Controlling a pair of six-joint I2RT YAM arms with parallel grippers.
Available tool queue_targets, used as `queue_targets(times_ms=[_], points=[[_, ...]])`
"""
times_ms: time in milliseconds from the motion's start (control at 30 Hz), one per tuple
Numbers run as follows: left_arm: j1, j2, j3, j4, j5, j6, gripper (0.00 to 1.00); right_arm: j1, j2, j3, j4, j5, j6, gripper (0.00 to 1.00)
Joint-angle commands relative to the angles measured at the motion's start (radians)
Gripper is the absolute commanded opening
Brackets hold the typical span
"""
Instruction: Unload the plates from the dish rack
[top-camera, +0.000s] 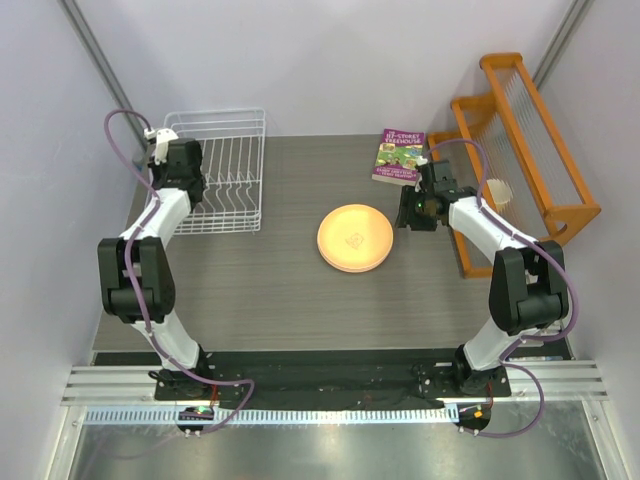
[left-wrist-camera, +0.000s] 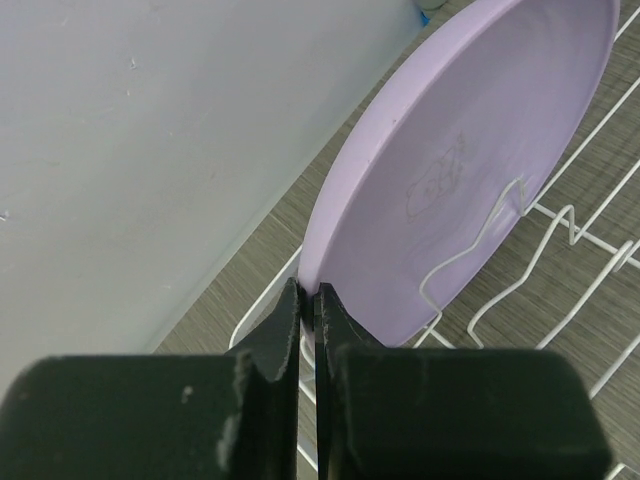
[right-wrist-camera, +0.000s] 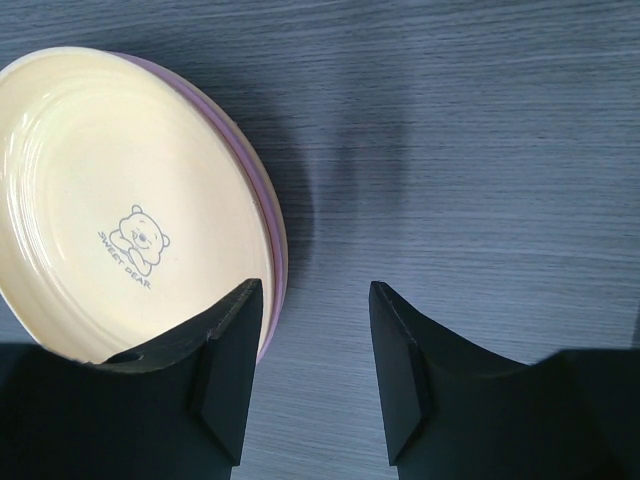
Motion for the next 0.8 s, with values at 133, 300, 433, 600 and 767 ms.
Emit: queue_targets(times_ms=[133, 300, 433, 600, 767], points=[[0.016, -0.052, 0.045, 0.022, -0.003, -0.022, 0.00, -0.005, -0.004, 0.018, 0.021, -0.011, -0.017, 0.52], [0.014, -0.099, 0.061, 0.023, -0.058, 0.021, 0.00, -0.006, -0.005, 0.006, 0.031, -0.017, -0.017, 0.52], [0.004, -0.132, 0.064, 0.060, -0.156, 0.098, 0.00, -0.008, -0.013, -0.009, 0.038, -0.022, -0.017, 0.52], [-0.088, -0.142, 0.024, 0.266, -0.349, 0.312, 0.00, -0.010, -0.031, -0.017, 0.040, -0.034, -0.021, 0.52], [-0.147, -0.191, -0.039, 0.443, -0.422, 0.457, 0.00, -0.014, -0.065, -0.034, 0.040, -0.037, -0.027, 0.53]])
